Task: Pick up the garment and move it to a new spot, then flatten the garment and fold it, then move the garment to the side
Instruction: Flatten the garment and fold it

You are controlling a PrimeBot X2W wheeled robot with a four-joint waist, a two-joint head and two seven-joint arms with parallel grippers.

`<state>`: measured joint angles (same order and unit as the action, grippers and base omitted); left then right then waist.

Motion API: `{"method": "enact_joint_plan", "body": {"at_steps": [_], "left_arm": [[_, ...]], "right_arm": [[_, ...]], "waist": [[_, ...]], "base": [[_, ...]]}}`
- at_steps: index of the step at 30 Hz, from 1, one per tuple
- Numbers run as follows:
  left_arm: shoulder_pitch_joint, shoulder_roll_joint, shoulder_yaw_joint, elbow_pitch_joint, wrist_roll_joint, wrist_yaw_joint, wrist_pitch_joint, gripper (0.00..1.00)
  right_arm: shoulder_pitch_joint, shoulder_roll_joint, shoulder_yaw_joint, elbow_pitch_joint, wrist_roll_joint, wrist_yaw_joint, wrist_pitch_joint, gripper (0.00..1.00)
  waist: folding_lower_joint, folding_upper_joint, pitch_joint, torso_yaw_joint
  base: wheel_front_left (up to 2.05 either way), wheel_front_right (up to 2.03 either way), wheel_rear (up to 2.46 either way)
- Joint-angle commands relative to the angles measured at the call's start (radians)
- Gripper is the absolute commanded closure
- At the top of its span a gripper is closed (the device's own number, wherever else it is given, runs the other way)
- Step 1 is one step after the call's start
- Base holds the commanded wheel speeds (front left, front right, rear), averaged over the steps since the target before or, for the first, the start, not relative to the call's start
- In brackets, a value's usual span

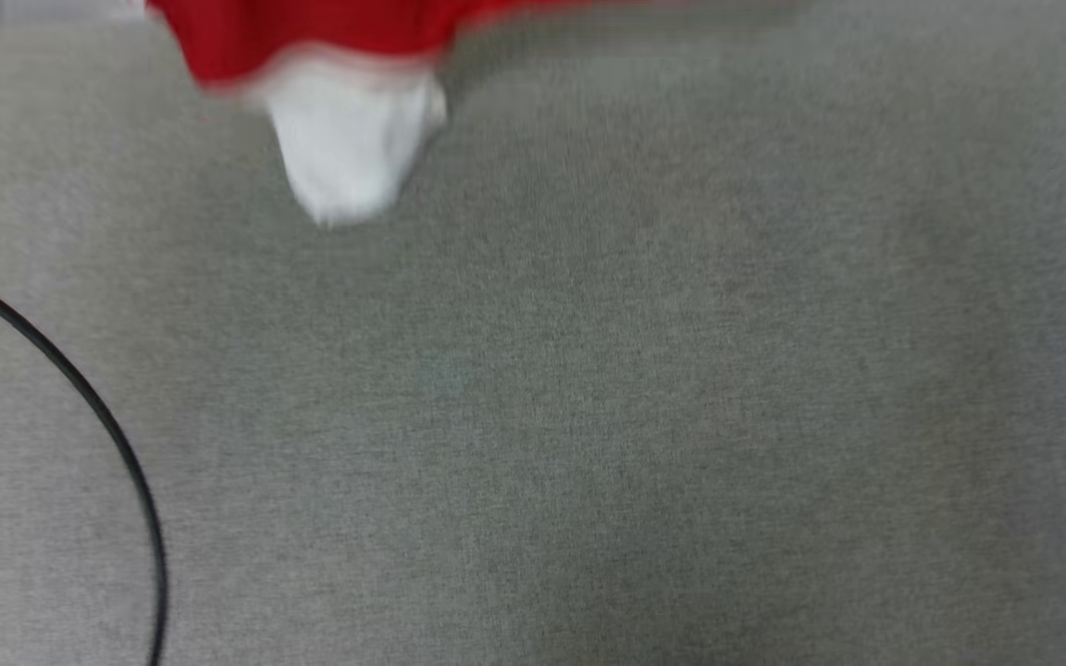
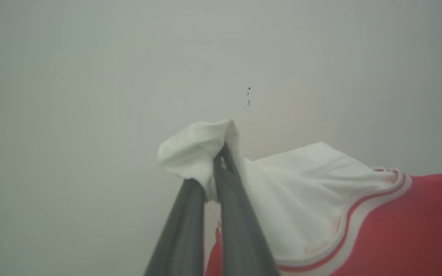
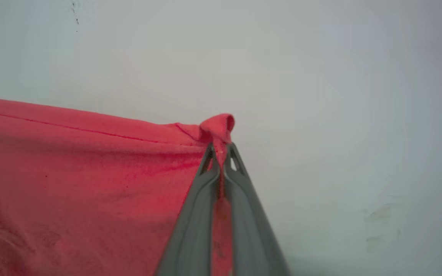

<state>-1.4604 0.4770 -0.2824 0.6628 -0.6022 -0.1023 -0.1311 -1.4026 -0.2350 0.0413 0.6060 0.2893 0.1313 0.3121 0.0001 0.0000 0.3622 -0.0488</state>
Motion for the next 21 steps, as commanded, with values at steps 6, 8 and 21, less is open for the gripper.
{"method": "enact_joint_plan", "body": {"at_steps": [6,8,21], "left_arm": [[-0.196,0.048,-0.005,0.025,0.019,-0.013,-0.002,1.00],[-0.228,0.056,-0.007,0.035,0.020,-0.017,-0.006,1.00],[-0.159,0.043,-0.038,0.156,-0.071,-0.028,-0.050,1.00]], "right_arm": [[-0.173,-0.012,-0.009,-0.027,-0.043,-0.001,0.002,1.00],[-0.201,-0.006,-0.007,-0.028,-0.054,-0.001,0.004,1.00],[-0.167,0.019,0.054,0.060,-0.061,-0.001,-0.062,1.00]], "waist": [[-0.0001,0.0000,0.188,0.005],[-0.0001,0.0000,0.230,0.008],[-0.0001,0.0000,0.309,0.032]], "base": [[0.00,0.00,0.00],[0.00,0.00,0.00],[0.00,0.00,0.00]]}}
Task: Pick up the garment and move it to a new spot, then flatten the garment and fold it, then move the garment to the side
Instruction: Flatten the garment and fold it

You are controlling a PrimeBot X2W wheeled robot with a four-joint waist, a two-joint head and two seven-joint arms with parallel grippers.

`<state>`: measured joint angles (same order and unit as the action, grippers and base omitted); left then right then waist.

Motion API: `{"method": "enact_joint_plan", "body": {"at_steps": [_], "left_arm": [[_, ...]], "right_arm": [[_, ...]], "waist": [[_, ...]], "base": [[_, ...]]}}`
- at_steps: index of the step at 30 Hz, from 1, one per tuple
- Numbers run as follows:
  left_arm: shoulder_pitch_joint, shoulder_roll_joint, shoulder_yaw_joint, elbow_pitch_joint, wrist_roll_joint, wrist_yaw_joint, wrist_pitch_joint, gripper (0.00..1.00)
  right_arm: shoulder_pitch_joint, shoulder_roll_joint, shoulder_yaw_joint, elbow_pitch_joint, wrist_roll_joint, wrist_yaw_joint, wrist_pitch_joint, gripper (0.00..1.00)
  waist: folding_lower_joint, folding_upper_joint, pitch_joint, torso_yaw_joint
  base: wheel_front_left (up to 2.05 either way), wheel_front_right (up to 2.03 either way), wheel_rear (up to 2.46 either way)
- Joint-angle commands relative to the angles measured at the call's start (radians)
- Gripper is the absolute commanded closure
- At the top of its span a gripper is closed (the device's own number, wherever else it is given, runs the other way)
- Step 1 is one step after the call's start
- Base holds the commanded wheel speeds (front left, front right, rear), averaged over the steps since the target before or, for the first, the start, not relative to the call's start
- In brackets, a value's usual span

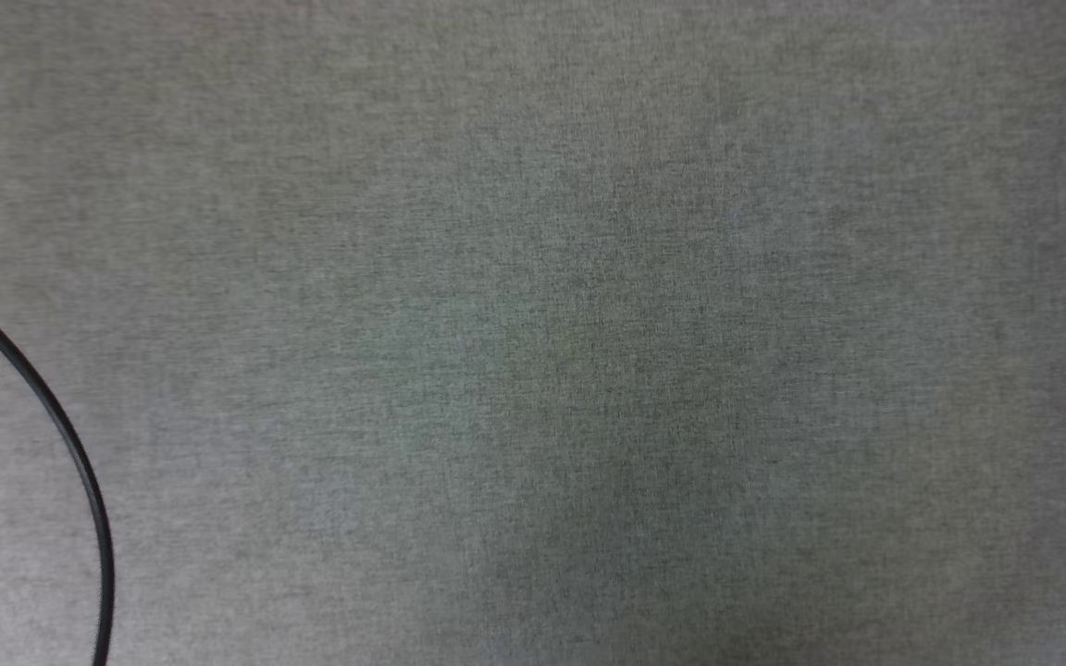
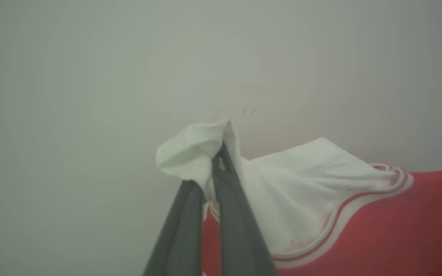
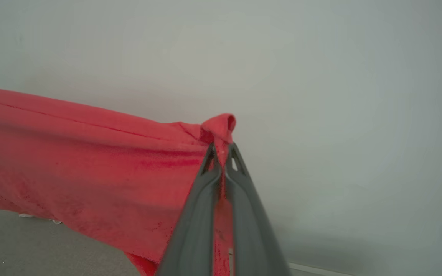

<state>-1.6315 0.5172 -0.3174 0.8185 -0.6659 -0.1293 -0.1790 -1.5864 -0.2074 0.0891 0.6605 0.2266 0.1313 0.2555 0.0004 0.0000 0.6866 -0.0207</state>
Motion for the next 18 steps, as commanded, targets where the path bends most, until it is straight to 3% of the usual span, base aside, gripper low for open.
{"method": "enact_joint_plan", "body": {"at_steps": [1,6,12,18], "left_arm": [[0.037,-0.001,-0.011,0.003,-0.021,-0.001,-0.004,1.00],[0.182,-0.007,-0.045,0.002,-0.074,-0.001,-0.028,1.00],[0.462,-0.022,-0.080,-0.017,-0.150,-0.001,-0.067,1.00],[0.768,-0.031,-0.079,-0.073,-0.157,0.002,-0.086,1.00]], "right_arm": [[0.032,-0.011,0.021,0.015,0.005,-0.001,-0.008,1.00],[0.149,-0.011,0.076,0.052,0.040,-0.001,-0.033,1.00],[0.386,-0.035,0.135,0.098,0.112,-0.001,-0.090,1.00],[0.642,-0.064,0.175,0.101,0.186,-0.001,-0.153,1.00]], "waist": [[-0.0004,0.0000,-0.025,0.006],[-0.0004,0.0000,-0.096,0.014],[-0.0004,0.0000,-0.238,0.024],[-0.0004,0.0000,-0.376,0.032]], "base": [[0.00,0.00,0.00],[0.00,0.00,0.00],[0.00,0.00,0.00],[0.00,0.00,0.00]]}}
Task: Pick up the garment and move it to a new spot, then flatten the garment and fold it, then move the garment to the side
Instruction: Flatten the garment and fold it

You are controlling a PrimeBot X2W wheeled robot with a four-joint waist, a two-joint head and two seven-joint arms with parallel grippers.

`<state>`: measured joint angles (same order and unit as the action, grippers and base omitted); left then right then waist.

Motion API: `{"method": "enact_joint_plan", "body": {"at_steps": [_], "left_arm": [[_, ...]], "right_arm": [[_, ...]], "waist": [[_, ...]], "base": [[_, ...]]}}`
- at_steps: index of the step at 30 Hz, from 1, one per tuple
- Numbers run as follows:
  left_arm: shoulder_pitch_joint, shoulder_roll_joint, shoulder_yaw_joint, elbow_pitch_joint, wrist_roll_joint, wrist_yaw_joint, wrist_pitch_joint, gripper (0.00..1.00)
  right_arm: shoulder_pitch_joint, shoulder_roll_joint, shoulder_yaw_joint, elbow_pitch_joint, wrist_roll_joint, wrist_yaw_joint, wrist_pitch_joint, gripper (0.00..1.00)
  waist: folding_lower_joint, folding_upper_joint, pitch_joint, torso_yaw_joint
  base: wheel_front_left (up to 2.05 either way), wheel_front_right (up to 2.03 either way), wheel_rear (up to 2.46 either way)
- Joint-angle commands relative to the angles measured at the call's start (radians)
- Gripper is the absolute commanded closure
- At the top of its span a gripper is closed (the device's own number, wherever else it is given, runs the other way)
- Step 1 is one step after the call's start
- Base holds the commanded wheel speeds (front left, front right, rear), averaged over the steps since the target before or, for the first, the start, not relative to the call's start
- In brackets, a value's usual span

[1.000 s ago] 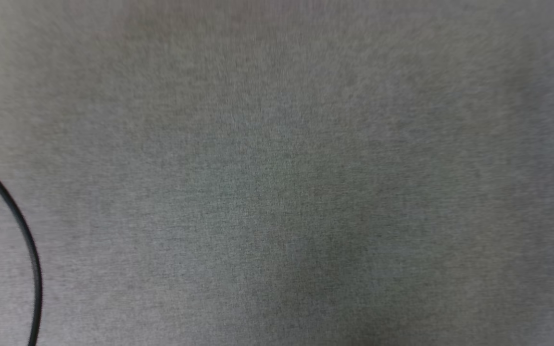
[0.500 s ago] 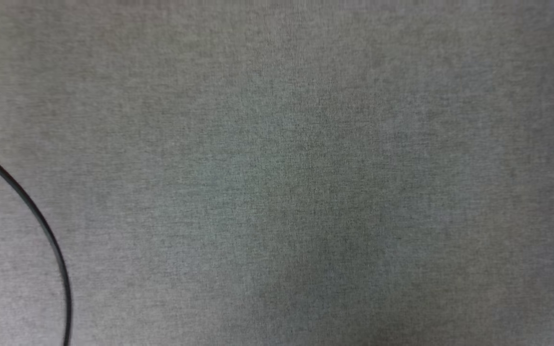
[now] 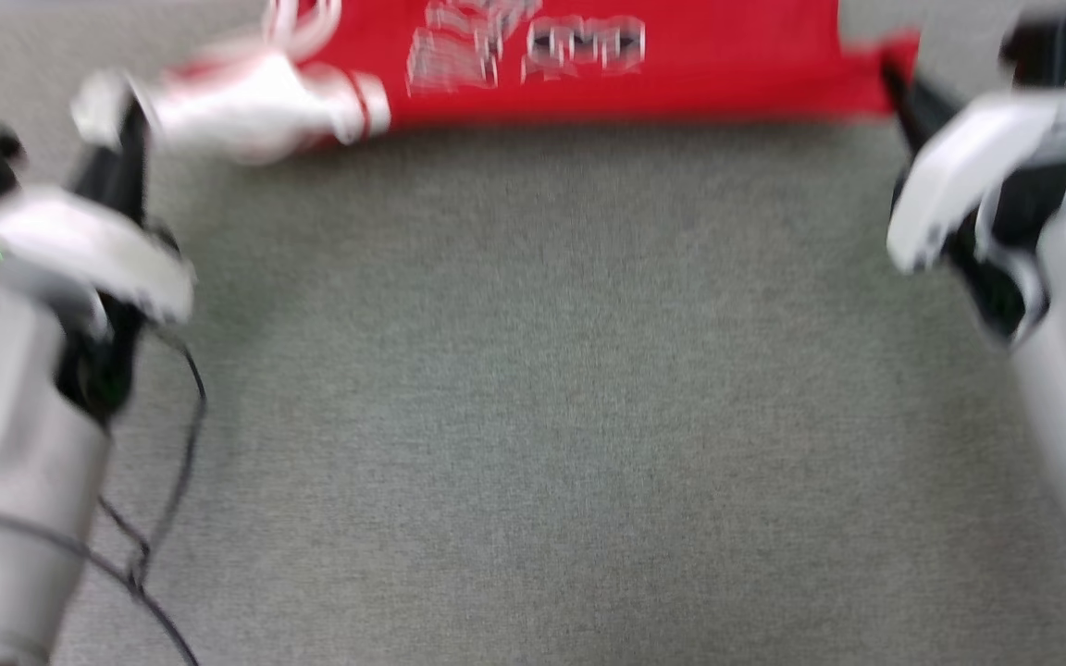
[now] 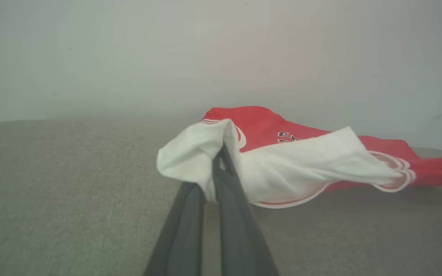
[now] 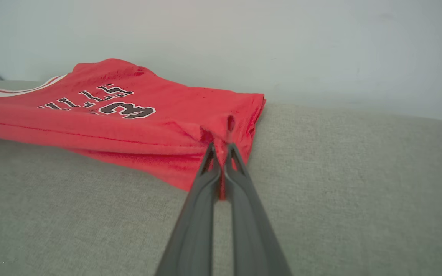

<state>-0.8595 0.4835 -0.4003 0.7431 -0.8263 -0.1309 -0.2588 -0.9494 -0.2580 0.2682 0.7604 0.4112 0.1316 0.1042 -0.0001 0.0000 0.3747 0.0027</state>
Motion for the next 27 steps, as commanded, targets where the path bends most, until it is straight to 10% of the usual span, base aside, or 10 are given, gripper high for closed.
{"method": "enact_joint_plan", "body": {"at_steps": [1,13,27], "left_arm": [[0.049,-0.001,0.011,-0.013,0.001,0.009,-0.007,1.00],[0.652,0.007,0.111,-0.356,-0.005,0.156,-0.008,1.00],[1.101,0.079,0.140,-0.821,-0.071,0.366,0.135,1.00]], "right_arm": [[0.047,-0.019,0.004,-0.002,0.013,-0.002,-0.011,1.00],[0.515,-0.072,0.001,-0.135,0.093,-0.002,-0.059,1.00],[1.058,0.011,-0.233,-0.627,-0.024,-0.002,0.141,1.00]], "waist": [[0.0001,0.0000,-0.084,0.010],[0.0001,0.0000,-0.275,0.028],[0.0001,0.0000,-0.332,0.061]], "base": [[0.00,0.00,0.00],[0.00,0.00,0.00],[0.00,0.00,0.00]]}}
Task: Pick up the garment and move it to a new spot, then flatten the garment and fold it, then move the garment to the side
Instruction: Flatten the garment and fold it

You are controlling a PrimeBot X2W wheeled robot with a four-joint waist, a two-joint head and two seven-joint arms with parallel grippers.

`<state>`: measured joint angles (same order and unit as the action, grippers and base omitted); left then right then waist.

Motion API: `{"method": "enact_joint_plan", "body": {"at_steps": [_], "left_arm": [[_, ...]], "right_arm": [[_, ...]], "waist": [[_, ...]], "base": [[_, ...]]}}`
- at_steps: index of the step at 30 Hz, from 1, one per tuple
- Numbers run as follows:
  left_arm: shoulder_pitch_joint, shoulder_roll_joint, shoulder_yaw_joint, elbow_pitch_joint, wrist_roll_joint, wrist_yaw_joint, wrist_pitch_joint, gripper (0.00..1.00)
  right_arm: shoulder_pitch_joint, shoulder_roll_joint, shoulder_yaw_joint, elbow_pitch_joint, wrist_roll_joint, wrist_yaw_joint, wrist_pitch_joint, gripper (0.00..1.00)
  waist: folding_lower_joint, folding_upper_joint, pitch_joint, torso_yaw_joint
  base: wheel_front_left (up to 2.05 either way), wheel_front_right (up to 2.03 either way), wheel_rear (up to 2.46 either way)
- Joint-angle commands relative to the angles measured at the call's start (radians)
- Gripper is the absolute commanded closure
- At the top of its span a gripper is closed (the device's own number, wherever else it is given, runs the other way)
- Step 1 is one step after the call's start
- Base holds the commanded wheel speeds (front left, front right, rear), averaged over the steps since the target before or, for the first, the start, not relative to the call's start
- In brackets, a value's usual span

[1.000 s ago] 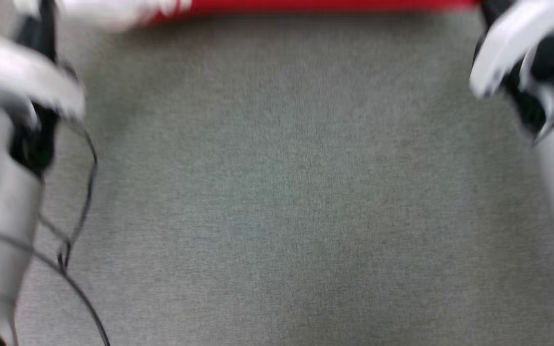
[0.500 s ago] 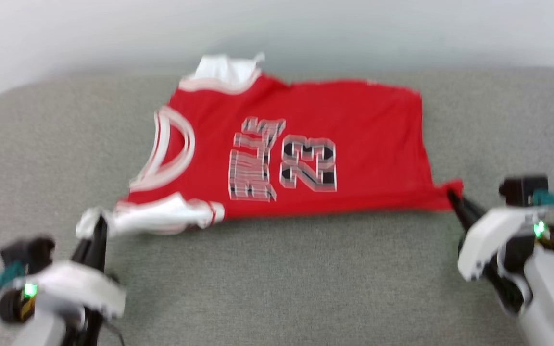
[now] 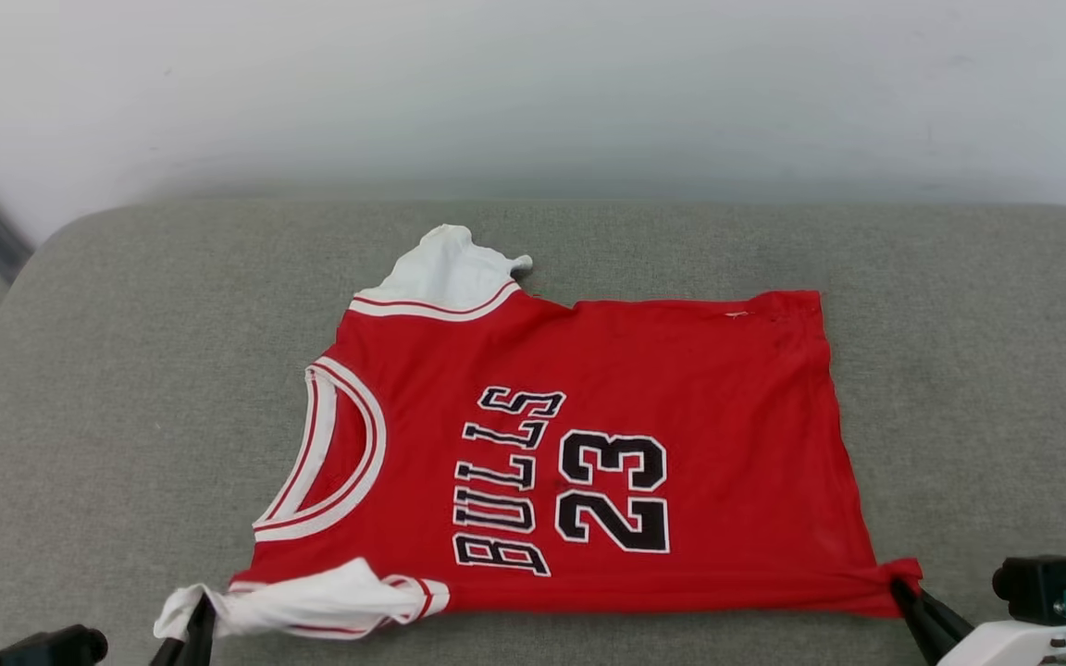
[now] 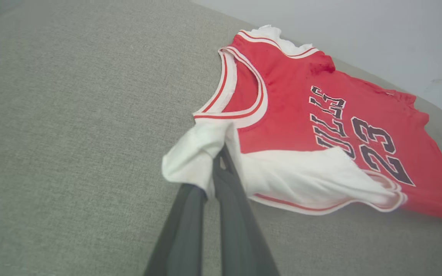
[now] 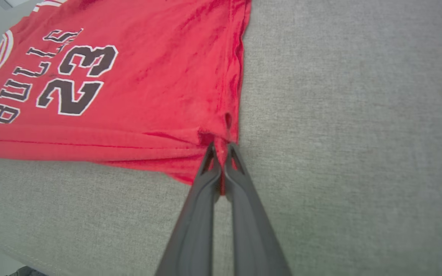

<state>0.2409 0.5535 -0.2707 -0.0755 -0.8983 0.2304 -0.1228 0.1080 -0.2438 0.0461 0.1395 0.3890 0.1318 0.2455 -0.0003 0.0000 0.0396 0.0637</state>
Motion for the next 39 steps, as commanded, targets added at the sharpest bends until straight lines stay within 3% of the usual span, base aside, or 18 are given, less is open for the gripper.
{"method": "enact_joint_plan", "body": {"at_steps": [1,5,10,18,28,29,30,31,32,33,39], "left_arm": [[0.000,0.013,0.014,-0.018,0.003,0.011,0.004,1.00],[-0.060,0.021,-0.001,-0.045,0.006,-0.003,0.030,1.00],[-0.198,0.005,-0.034,0.007,0.026,-0.047,0.046,1.00],[-0.394,-0.033,-0.057,0.158,0.035,-0.116,0.033,1.00],[-0.516,-0.097,-0.109,0.411,-0.016,-0.223,0.094,1.00],[-0.527,-0.101,-0.113,0.431,-0.024,-0.233,0.103,1.00],[-0.535,-0.104,-0.115,0.453,-0.028,-0.241,0.109,0.84],[-0.541,-0.109,-0.119,0.471,-0.032,-0.247,0.115,0.45],[-0.547,-0.111,-0.121,0.489,-0.035,-0.252,0.119,0.00],[-0.554,-0.110,-0.122,0.502,-0.035,-0.256,0.118,0.00],[-0.563,-0.087,-0.114,0.548,-0.040,-0.261,0.129,0.00]], "right_arm": [[0.016,0.008,-0.024,-0.039,-0.012,-0.002,0.024,1.00],[0.024,0.037,-0.042,-0.131,-0.042,-0.002,0.086,1.00],[-0.062,0.046,-0.030,-0.148,-0.057,-0.001,0.112,1.00],[-0.212,0.027,0.008,-0.068,-0.059,-0.001,0.127,1.00],[-0.284,0.023,0.056,0.077,-0.058,-0.001,0.085,1.00],[-0.288,0.024,0.063,0.094,-0.058,-0.002,0.081,0.92],[-0.295,0.022,0.070,0.107,-0.061,-0.002,0.074,0.72],[-0.300,0.023,0.074,0.121,-0.059,-0.002,0.066,0.55],[-0.304,0.025,0.079,0.132,-0.056,-0.002,0.060,0.07],[-0.309,0.025,0.086,0.134,-0.052,-0.002,0.043,0.00],[-0.317,0.036,0.086,0.110,-0.032,-0.001,-0.091,0.00]], "waist": [[0.0003,0.0000,0.007,0.001],[0.0003,0.0000,0.034,0.002],[0.0003,0.0000,0.086,0.001],[0.0003,0.0000,0.189,0.003],[0.0003,0.0000,0.249,-0.005],[0.0003,0.0000,0.250,-0.007],[0.0003,0.0000,0.251,-0.009],[0.0003,0.0000,0.250,-0.011],[0.0003,0.0000,0.248,-0.011],[0.0003,0.0000,0.246,-0.013],[0.0003,0.0000,0.214,-0.020]], "base": [[0.00,0.00,0.00],[0.00,0.00,0.00],[0.00,0.00,0.00],[0.00,0.00,0.00],[0.00,0.00,0.00],[0.00,0.00,0.00],[0.00,0.00,0.00],[0.00,0.00,0.00],[0.00,0.00,0.00],[0.00,0.00,0.00],[0.00,0.00,0.00]]}}
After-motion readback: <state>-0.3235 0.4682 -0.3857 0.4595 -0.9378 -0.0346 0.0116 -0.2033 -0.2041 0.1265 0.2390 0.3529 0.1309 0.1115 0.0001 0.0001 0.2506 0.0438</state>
